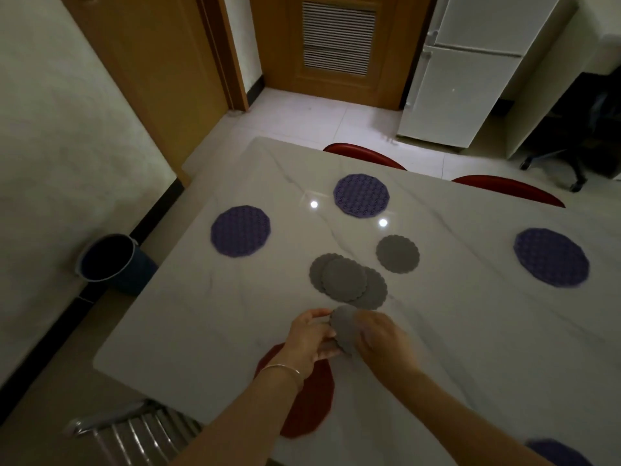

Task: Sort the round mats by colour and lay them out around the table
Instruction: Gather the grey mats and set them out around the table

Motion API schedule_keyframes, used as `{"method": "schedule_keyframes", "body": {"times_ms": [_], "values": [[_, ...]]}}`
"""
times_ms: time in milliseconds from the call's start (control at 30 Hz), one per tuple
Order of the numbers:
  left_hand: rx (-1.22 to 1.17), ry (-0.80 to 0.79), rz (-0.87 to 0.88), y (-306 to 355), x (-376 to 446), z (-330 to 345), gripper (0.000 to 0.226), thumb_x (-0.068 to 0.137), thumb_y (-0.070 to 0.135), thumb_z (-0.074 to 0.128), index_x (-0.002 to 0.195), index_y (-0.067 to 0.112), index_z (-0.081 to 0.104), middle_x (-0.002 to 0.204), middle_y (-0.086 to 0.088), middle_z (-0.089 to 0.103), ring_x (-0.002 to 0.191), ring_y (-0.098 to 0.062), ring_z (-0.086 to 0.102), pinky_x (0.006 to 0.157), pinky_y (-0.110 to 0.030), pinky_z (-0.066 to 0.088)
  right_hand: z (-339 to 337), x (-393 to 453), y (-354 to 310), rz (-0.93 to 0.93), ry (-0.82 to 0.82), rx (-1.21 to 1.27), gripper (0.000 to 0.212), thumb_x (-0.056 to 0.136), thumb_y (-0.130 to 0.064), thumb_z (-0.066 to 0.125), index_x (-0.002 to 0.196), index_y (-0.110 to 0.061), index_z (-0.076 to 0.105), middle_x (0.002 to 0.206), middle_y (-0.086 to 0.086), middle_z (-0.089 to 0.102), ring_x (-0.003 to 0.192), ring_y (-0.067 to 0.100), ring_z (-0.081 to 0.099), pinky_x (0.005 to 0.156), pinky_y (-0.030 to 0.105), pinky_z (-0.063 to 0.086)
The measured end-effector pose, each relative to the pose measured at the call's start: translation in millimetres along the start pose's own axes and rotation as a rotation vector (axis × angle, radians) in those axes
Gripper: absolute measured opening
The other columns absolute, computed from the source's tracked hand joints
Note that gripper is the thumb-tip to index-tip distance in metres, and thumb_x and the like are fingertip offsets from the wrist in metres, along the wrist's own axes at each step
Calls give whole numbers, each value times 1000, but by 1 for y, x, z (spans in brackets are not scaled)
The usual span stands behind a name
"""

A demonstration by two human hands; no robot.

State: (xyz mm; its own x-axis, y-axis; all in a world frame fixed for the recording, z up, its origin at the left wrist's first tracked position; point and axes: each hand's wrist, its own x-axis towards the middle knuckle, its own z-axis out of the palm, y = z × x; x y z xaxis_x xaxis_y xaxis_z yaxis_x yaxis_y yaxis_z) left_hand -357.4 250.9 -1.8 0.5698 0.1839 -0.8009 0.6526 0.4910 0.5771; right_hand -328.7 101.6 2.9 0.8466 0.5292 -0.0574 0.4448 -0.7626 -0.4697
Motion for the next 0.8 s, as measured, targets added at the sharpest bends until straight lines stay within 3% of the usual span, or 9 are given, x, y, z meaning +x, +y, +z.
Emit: {"method": "schedule_keyframes", "body": {"times_ms": [100,200,433,567,600,700,800], "values": [[5,11,22,2,0,-8,32,84,-12,51,101,14,58,98,-11,63,83,-27,65,63,-38,58,-3,43,4,129,32,-14,41,91,-14,51,132,-10,46,138,10,46,125,26,41,96,34,41],[-8,54,38,10,-1,-26,34,82,-11,53,101,16,61,93,-12,63,77,-24,64,59,-35,59,0,83,-5,160,-80,-73,46,91,-17,50,135,-13,40,146,8,34,131,27,33,102,39,37],[-134,144,81,31,2,-76,33,82,-13,54,98,15,60,94,-11,64,76,-25,65,56,-36,59,19,114,-8,56,-210,-275,43,89,-29,55,127,-12,46,141,12,36,126,28,36,95,39,47],[-176,163,90,34,1,-88,33,82,-14,53,103,11,59,96,-14,64,78,-28,65,57,-37,59,21,115,-10,-21,-265,-315,28,92,-17,46,119,-9,52,131,16,47,120,31,41,101,38,41],[-188,163,91,34,0,-89,33,83,-14,53,104,11,58,96,-14,64,77,-28,65,58,-38,59,19,116,-11,-48,-259,-311,23,93,-13,44,113,-9,55,123,15,53,112,30,47,96,38,43],[-220,172,93,34,1,-89,31,83,-14,52,102,10,58,91,-13,65,76,-28,65,63,-39,58,9,113,-24,42,-111,-254,20,94,-19,41,100,-11,58,93,11,64,74,23,52,63,35,43],[-256,207,96,33,3,-87,29,83,-13,52,97,12,59,91,-14,65,79,-29,64,62,-40,56,12,102,-41,-6,90,-136,18,91,-12,48,104,-15,61,80,7,66,60,20,54,51,29,42]]}}
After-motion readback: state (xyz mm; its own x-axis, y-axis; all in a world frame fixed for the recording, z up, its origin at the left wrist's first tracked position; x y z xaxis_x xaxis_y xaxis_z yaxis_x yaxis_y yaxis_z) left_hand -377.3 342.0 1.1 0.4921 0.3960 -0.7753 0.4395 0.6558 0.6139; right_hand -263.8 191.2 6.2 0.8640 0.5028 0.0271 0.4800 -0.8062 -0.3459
